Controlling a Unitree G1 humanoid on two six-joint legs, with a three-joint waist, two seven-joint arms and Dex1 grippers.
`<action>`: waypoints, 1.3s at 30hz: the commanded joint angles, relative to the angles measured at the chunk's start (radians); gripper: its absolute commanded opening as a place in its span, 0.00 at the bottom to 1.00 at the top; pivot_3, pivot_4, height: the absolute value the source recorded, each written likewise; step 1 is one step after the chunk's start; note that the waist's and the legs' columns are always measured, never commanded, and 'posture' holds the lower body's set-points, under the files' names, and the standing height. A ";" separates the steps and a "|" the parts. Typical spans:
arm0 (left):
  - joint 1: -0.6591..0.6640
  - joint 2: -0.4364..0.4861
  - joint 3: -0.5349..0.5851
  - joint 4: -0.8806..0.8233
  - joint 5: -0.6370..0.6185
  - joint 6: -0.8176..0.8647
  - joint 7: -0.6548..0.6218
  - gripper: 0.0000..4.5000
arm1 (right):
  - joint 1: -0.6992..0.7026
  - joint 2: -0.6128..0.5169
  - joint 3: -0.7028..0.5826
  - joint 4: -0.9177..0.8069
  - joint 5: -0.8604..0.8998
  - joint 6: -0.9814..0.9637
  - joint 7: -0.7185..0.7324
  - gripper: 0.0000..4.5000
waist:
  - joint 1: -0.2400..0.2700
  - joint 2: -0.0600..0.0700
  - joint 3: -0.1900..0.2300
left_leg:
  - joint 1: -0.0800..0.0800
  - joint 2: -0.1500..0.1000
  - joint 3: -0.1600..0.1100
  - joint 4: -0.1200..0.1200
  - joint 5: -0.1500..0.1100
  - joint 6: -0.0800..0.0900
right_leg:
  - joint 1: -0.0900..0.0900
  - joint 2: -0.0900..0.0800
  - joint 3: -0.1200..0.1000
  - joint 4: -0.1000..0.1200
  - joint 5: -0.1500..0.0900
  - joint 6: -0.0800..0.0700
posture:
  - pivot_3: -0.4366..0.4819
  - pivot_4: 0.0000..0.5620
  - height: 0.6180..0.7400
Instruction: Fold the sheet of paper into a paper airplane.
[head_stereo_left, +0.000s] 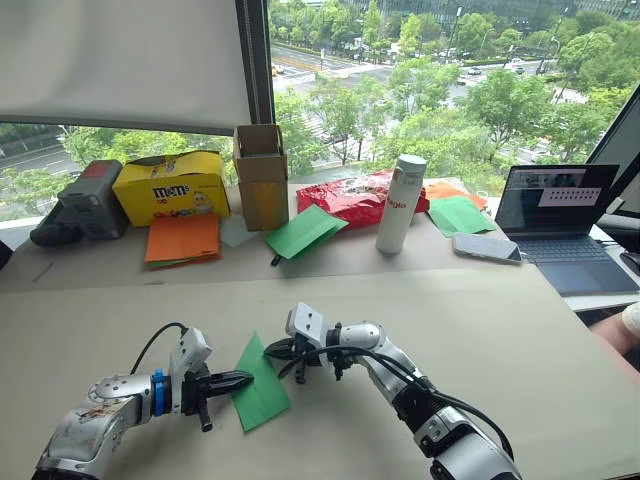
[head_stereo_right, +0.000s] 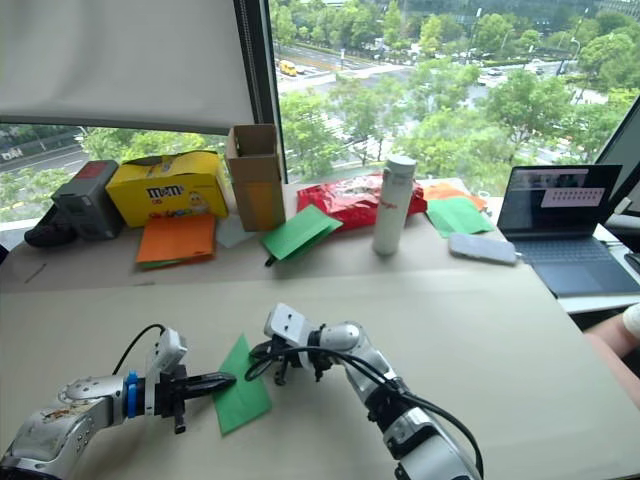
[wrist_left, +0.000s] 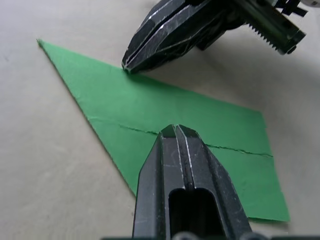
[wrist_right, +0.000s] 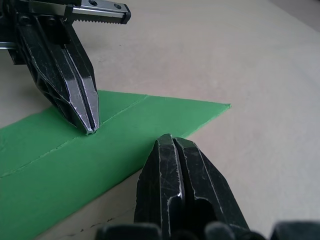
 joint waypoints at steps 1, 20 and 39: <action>-0.011 -0.001 -0.010 0.044 0.046 -0.036 0.014 0.00 | -0.016 0.014 -0.020 0.032 0.009 -0.055 -0.020 0.01 | -0.002 0.000 0.000 | 0.000 0.000 0.000 0.000 0.000 -0.001 | 0.000 0.000 0.000 0.000 0.000 -0.001 | 0.48 0.27 0.99; 0.074 -0.013 0.013 -0.045 0.014 -0.020 0.044 0.00 | -0.145 0.084 -0.036 0.164 0.027 -0.121 0.056 0.01 | -0.008 0.001 0.000 | -0.001 0.003 0.000 -0.001 0.002 0.003 | 0.000 0.002 0.000 0.000 0.001 -0.001 | 0.48 0.27 0.99; 0.118 -0.031 0.030 -0.123 -0.007 0.011 0.098 0.00 | -0.340 0.158 -0.062 0.521 -0.071 -0.235 -0.100 0.01 | -0.010 0.001 0.001 | 0.000 0.004 0.001 -0.002 0.001 -0.003 | -0.001 0.003 0.000 0.000 0.001 -0.002 | 0.48 0.27 0.99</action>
